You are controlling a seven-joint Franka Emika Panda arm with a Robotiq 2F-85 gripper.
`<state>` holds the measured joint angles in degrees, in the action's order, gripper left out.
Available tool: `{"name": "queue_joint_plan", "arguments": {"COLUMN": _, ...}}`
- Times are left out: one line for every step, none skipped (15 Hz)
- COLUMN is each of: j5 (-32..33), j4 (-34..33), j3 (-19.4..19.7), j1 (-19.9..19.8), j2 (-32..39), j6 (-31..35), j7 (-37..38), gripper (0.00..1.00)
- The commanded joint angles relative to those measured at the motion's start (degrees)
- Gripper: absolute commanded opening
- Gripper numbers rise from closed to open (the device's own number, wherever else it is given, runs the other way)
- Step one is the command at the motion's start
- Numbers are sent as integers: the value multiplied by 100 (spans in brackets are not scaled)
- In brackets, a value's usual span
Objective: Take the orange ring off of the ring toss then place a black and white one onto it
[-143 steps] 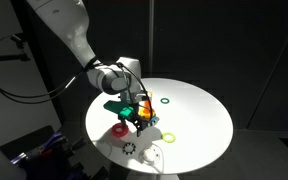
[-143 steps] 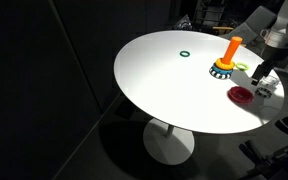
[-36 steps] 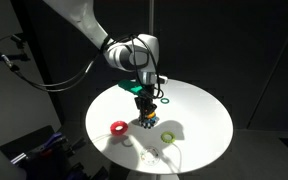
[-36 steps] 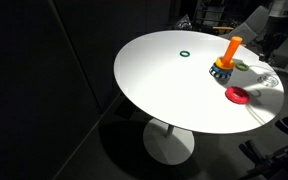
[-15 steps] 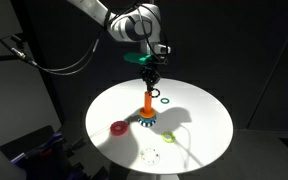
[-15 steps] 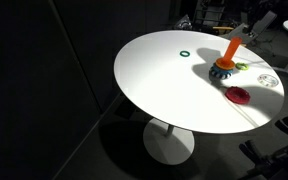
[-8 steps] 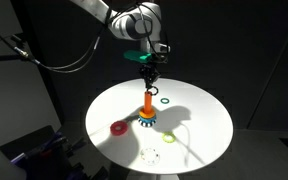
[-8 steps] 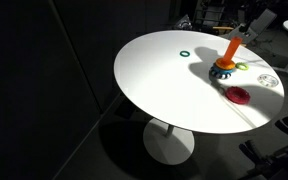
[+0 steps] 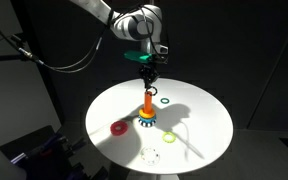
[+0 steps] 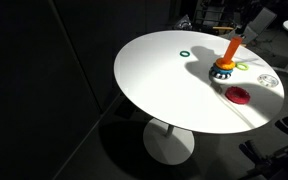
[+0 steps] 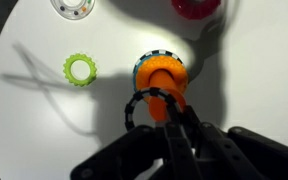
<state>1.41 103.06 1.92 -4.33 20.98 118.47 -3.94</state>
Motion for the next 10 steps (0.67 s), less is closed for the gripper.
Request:
{"name": "queue_joint_plan", "arguments": {"j5": -87, "j4": -371, "j3": -38, "j1": 8, "j2": 208, "j6": -271, "j7": -120, "gripper": 5}}
{"name": "queue_joint_plan", "arguments": {"j5": -85, "j4": -412, "j3": -47, "j1": 16, "j2": 243, "j6": -290, "j7": -119, "gripper": 5}}
{"name": "queue_joint_plan", "arguments": {"j5": -81, "j4": -459, "j3": -56, "j1": 24, "j2": 283, "j6": -312, "j7": -116, "gripper": 5}}
{"name": "queue_joint_plan", "arguments": {"j5": -77, "j4": -493, "j3": -62, "j1": 32, "j2": 313, "j6": -334, "j7": -111, "gripper": 5}}
{"name": "queue_joint_plan", "arguments": {"j5": -73, "j4": -531, "j3": -68, "j1": 45, "j2": 342, "j6": -356, "j7": -106, "gripper": 5}}
{"name": "queue_joint_plan", "arguments": {"j5": -70, "j4": -570, "j3": -77, "j1": 55, "j2": 370, "j6": -386, "j7": -107, "gripper": 5}}
{"name": "queue_joint_plan", "arguments": {"j5": -57, "j4": -599, "j3": -84, "j1": 65, "j2": 394, "j6": -406, "j7": -108, "gripper": 5}}
{"name": "queue_joint_plan", "arguments": {"j5": -55, "j4": -625, "j3": -91, "j1": 73, "j2": 419, "j6": -420, "j7": -109, "gripper": 5}}
{"name": "queue_joint_plan", "arguments": {"j5": -47, "j4": -652, "j3": -96, "j1": 80, "j2": 441, "j6": -445, "j7": -107, "gripper": 5}}
{"name": "queue_joint_plan", "arguments": {"j5": -42, "j4": -681, "j3": -98, "j1": 85, "j2": 460, "j6": -475, "j7": -101, "gripper": 5}}
